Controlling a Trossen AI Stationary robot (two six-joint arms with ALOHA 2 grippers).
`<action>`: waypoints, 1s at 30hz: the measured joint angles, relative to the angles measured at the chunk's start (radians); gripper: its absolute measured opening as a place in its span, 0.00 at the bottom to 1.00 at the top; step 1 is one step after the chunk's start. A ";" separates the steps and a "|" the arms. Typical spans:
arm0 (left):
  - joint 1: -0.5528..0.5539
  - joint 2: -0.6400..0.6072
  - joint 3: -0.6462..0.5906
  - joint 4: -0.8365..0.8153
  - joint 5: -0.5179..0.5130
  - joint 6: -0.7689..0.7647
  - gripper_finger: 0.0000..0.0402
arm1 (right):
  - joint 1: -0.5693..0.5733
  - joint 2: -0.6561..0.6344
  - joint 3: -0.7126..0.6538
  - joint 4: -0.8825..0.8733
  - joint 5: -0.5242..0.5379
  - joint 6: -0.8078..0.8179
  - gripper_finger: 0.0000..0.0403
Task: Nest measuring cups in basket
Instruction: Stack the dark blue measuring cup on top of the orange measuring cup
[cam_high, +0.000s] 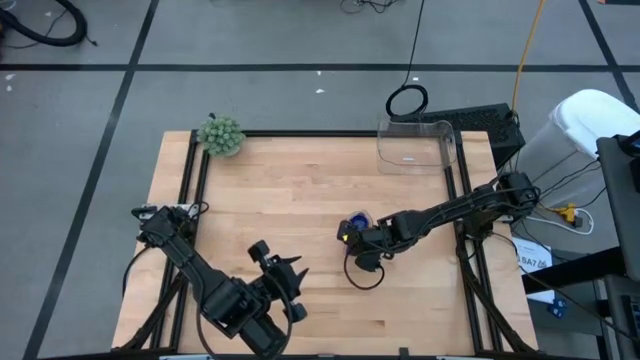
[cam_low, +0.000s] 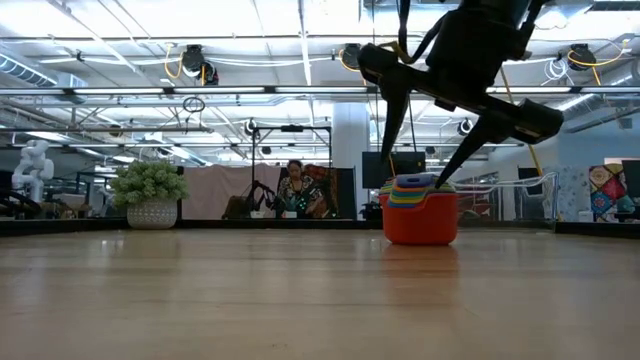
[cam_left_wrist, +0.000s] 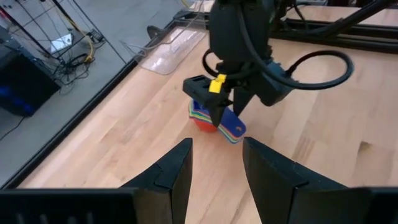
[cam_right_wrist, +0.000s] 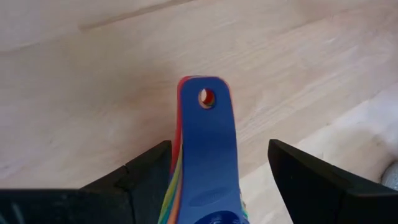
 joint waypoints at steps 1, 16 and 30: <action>0.000 0.000 0.000 0.005 0.000 0.004 0.36 | 0.000 0.000 0.000 -0.002 -0.003 0.006 0.65; -0.001 0.000 0.000 0.018 0.001 0.018 0.36 | 0.000 0.047 0.013 -0.055 -0.022 0.112 0.65; -0.002 0.000 0.000 0.023 0.001 0.017 0.36 | 0.000 0.067 0.125 -0.073 -0.019 0.109 0.65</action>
